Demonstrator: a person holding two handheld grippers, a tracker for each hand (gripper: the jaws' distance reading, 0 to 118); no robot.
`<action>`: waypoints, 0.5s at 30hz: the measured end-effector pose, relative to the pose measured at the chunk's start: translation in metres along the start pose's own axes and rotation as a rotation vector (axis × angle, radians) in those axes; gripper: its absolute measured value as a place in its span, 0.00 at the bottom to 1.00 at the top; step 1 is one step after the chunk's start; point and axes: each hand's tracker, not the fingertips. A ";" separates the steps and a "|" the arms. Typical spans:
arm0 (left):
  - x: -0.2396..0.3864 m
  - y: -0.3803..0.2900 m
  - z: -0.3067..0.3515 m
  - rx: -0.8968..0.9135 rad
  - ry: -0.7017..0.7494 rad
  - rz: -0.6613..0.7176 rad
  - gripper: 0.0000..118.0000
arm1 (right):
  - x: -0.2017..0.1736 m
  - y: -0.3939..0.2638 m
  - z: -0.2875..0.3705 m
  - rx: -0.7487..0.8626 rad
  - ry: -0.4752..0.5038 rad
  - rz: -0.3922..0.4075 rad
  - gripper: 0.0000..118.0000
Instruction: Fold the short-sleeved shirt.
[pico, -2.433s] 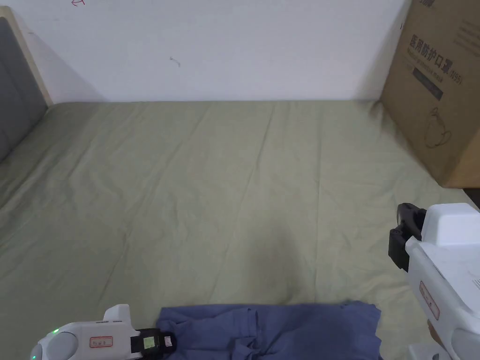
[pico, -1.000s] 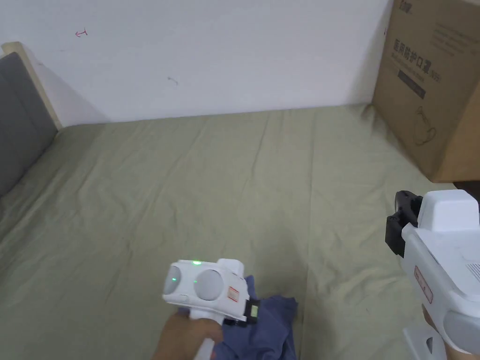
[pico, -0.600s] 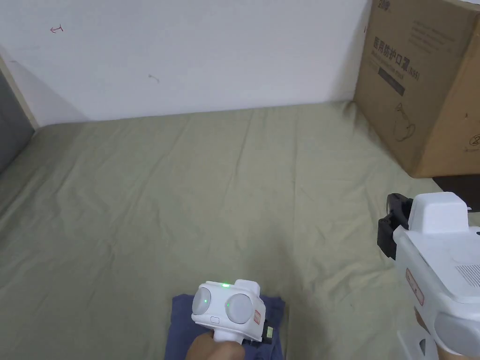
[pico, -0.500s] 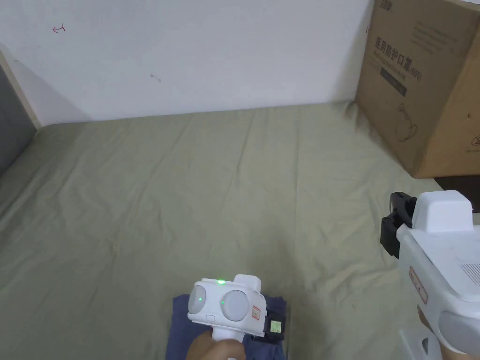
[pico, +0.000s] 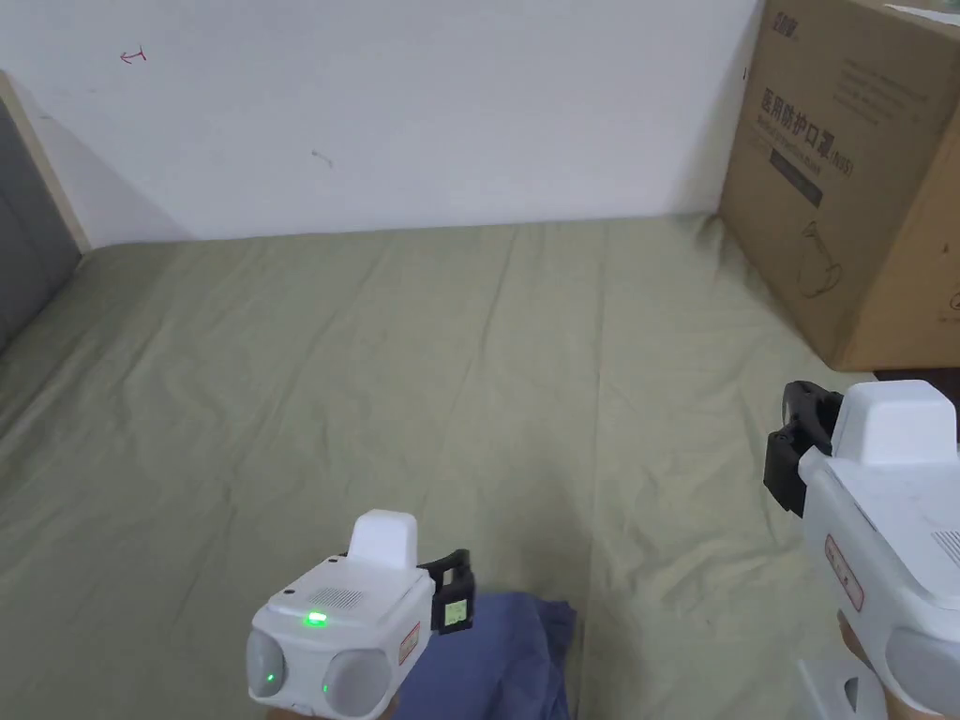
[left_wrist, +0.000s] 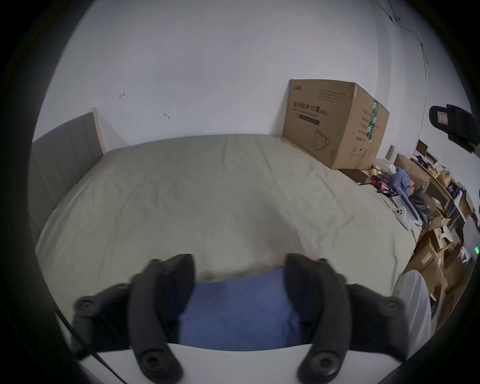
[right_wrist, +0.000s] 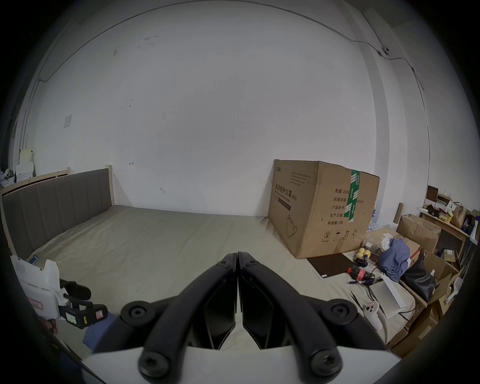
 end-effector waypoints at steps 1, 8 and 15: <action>-0.003 -0.005 -0.001 0.005 0.002 0.000 0.51 | 0.000 0.000 0.000 -0.002 0.001 -0.001 0.00; -0.003 -0.038 -0.013 -0.017 -0.041 0.042 0.00 | -0.002 -0.004 -0.001 -0.011 0.006 0.006 0.00; 0.039 -0.061 -0.030 -0.101 -0.128 -0.040 0.00 | 0.001 -0.006 -0.004 -0.017 0.001 0.004 0.00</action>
